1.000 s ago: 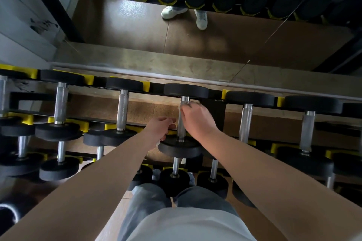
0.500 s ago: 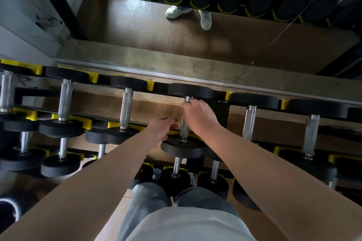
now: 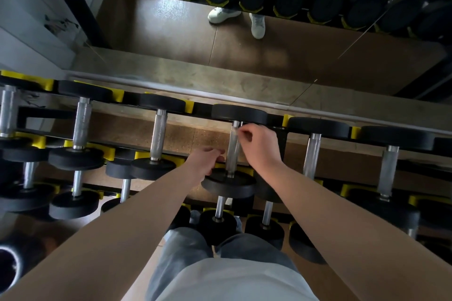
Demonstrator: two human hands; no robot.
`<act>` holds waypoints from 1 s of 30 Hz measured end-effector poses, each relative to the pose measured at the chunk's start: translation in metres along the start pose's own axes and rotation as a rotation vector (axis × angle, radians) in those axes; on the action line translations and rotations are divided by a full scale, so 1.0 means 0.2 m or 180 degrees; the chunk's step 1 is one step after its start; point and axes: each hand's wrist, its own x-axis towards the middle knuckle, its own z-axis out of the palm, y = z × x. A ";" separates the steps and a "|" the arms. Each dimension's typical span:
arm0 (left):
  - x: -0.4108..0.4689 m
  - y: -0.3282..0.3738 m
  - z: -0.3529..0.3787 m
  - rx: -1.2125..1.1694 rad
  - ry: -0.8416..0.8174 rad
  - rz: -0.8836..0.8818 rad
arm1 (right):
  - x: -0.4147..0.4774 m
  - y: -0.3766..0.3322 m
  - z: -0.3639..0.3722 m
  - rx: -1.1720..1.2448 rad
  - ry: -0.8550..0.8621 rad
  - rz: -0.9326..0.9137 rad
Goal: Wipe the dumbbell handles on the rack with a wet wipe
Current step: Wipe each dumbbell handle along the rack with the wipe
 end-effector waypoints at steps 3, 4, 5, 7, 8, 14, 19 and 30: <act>0.00 0.00 0.01 0.0031 0.0068 -0.0011 | -0.02 -0.03 0.02 0.0024 -0.0182 -0.0013; 0.00 0.00 0.00 0.0038 0.0068 0.0007 | -0.06 -0.02 0.03 -0.0045 -0.0363 -0.0046; 0.00 0.00 0.00 0.0037 0.0052 0.0037 | -0.09 -0.01 0.04 -0.0107 -0.0580 -0.0044; 0.00 -0.01 0.01 0.0041 0.0053 0.0084 | -0.14 0.03 0.06 -0.0196 -0.1074 0.0115; 0.00 -0.01 0.01 0.0042 0.0080 0.0093 | -0.16 0.05 0.07 -0.0232 -0.1290 0.0243; 0.00 0.01 0.00 0.0081 0.0006 0.0011 | -0.10 0.11 0.08 0.0620 -0.0989 0.1293; 0.02 0.00 0.00 0.0041 0.0066 -0.0108 | 0.10 0.09 0.10 0.1657 -0.0291 0.1892; 0.01 0.01 0.00 0.0111 0.0023 -0.0063 | 0.04 0.14 0.11 0.0069 -0.2076 0.1365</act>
